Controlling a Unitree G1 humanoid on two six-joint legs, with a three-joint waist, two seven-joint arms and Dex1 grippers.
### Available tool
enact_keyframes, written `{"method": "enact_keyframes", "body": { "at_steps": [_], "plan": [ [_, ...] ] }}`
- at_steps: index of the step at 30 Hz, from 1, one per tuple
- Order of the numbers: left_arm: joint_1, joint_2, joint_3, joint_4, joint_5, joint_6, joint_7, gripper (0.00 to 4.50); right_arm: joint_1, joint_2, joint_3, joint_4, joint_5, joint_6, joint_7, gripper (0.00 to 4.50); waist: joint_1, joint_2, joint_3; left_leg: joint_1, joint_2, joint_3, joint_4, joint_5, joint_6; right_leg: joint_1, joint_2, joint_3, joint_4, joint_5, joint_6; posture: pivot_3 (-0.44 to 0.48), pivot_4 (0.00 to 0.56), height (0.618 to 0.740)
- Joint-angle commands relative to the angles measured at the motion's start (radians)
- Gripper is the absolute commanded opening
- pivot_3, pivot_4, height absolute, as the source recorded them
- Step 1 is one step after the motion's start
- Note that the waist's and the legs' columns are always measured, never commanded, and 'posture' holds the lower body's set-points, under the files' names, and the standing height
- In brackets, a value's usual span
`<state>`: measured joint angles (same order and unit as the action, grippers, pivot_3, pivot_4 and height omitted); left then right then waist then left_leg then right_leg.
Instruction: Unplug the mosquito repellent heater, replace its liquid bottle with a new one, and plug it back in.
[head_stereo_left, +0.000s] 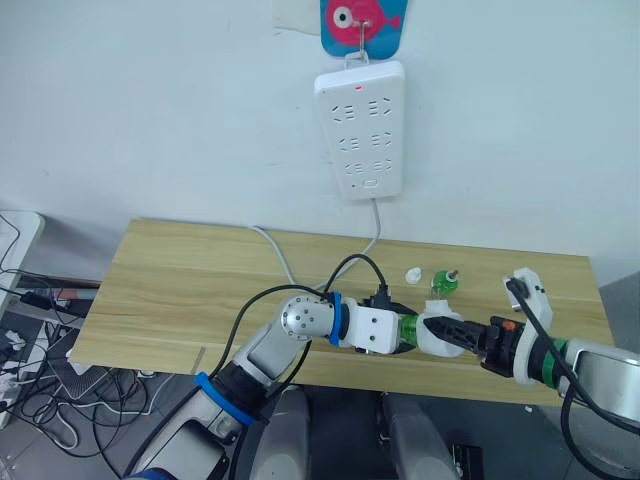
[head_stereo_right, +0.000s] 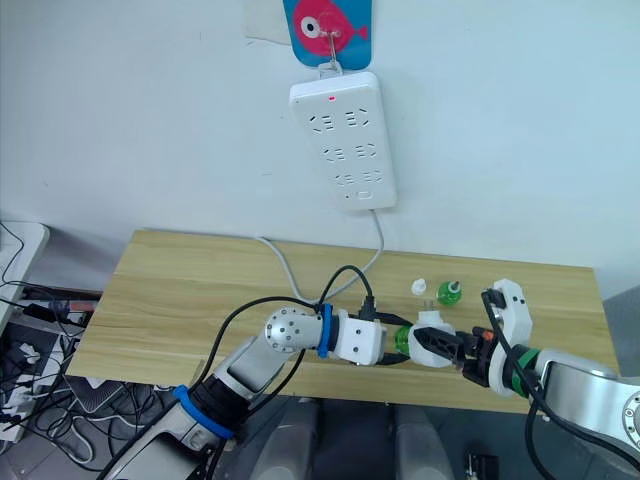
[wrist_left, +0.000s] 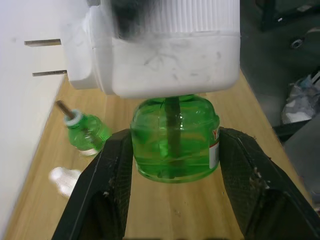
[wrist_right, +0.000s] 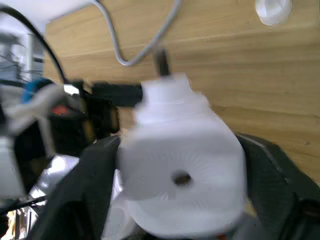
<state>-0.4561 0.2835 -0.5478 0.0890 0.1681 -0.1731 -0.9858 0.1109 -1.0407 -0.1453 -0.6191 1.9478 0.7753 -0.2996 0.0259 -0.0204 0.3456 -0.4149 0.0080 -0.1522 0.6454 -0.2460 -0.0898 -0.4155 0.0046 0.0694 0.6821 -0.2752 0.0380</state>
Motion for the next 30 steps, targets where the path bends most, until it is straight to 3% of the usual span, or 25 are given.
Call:
{"method": "enact_keyframes", "body": {
  "at_steps": [1,5,11,17,22,30],
  "plan": [
    [0.018,-0.008,-0.007,-0.031,-0.038,-0.007,-0.009,2.21,0.003,-0.015,-0.056,-0.001,0.024,0.012,0.048,4.48,0.001,0.000,0.000,0.000,0.000,0.000,0.000,0.000,0.000,0.000,0.000,0.000,0.000,0.000,0.000,0.134,0.324,0.740],
    [0.025,-0.030,0.019,-0.031,-0.099,0.044,-0.019,2.21,0.016,-0.020,-0.097,0.010,0.024,0.016,0.059,4.48,0.000,0.000,0.000,0.000,0.000,-0.001,0.000,0.000,0.000,0.000,0.000,0.000,0.000,0.000,0.000,0.132,0.321,0.740],
    [0.047,-0.068,0.101,-0.088,-0.326,0.295,-0.077,2.21,0.090,-0.068,-0.304,-0.021,0.024,0.015,0.048,4.48,-0.002,0.001,-0.001,-0.001,0.000,-0.001,0.000,0.000,0.000,0.000,-0.002,-0.001,0.000,0.000,0.000,0.111,0.322,0.740],
    [0.035,-0.119,0.217,-0.112,-0.477,0.501,-0.011,2.21,0.119,-0.030,-0.407,-0.230,0.024,-0.129,-0.093,4.48,-0.010,0.002,-0.001,-0.001,-0.001,-0.001,0.000,0.000,0.000,0.000,-0.001,-0.002,0.000,0.000,0.000,0.043,0.317,0.740],
    [0.013,-0.136,0.235,-0.084,-0.490,0.498,-0.008,2.21,0.151,-0.007,-0.332,-0.408,-0.028,-0.209,-0.220,4.48,-0.018,0.002,-0.002,-0.001,-0.001,-0.001,0.000,0.002,-0.004,0.000,-0.001,-0.002,0.000,0.000,0.000,0.001,0.319,0.740],
    [-0.014,-0.143,0.217,-0.056,-0.461,0.441,-0.023,2.21,0.101,0.064,-0.115,-0.428,-0.280,-0.214,-0.251,4.48,-0.038,0.002,-0.002,0.000,-0.001,0.000,0.001,0.003,-0.004,0.000,-0.001,-0.001,0.000,0.000,0.001,-0.004,0.324,0.740]
  ]
}}
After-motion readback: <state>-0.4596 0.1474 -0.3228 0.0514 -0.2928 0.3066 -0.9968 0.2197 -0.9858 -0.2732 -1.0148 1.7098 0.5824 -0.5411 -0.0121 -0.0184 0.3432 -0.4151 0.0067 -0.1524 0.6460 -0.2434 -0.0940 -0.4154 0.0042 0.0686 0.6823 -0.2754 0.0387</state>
